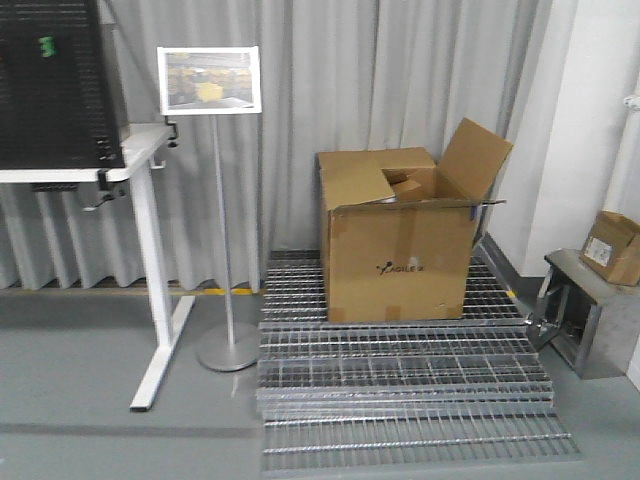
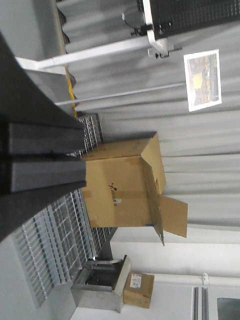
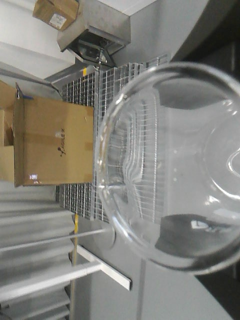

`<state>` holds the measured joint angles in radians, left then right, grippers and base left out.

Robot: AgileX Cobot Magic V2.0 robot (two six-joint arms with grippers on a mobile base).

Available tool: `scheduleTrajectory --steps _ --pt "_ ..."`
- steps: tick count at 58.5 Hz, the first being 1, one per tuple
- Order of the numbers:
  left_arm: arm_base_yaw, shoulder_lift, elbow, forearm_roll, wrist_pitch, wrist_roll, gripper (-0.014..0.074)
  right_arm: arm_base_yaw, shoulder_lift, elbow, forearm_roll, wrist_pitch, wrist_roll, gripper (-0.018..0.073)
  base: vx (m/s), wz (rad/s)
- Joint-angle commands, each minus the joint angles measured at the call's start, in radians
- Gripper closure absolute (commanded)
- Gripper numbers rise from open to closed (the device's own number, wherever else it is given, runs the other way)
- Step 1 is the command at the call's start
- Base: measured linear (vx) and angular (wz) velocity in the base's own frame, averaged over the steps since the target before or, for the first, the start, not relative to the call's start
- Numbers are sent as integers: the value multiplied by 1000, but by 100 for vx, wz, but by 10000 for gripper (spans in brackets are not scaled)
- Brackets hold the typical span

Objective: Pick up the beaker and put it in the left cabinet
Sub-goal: 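Hold the beaker while the base drives to the open grey cabinet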

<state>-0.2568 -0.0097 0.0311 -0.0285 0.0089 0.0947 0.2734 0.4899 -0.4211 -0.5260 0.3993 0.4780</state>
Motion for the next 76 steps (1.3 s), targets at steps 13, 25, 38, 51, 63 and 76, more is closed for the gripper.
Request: scheduleTrajectory --steps 13,25,38,51,63,76 --pt "-4 -18 16 -8 -84 -3 595 -2 4 -30 -27 -71 -1 565 57 -34" --pt "-4 -18 16 -8 -84 -3 595 -2 4 -30 -27 -71 -1 565 54 -43" --pt "-4 -18 16 -8 -84 -3 595 -2 4 -30 -27 -71 -1 565 50 -52" --pt "-4 -18 16 -8 -84 -3 595 -2 4 -30 -27 -71 -1 565 45 -64" --pt "-4 -18 16 -8 -84 -3 595 -2 4 -30 -27 -71 -1 565 41 -72" --pt "-4 -18 16 -8 -84 -3 595 -2 4 -30 -27 -71 -1 565 37 -77"
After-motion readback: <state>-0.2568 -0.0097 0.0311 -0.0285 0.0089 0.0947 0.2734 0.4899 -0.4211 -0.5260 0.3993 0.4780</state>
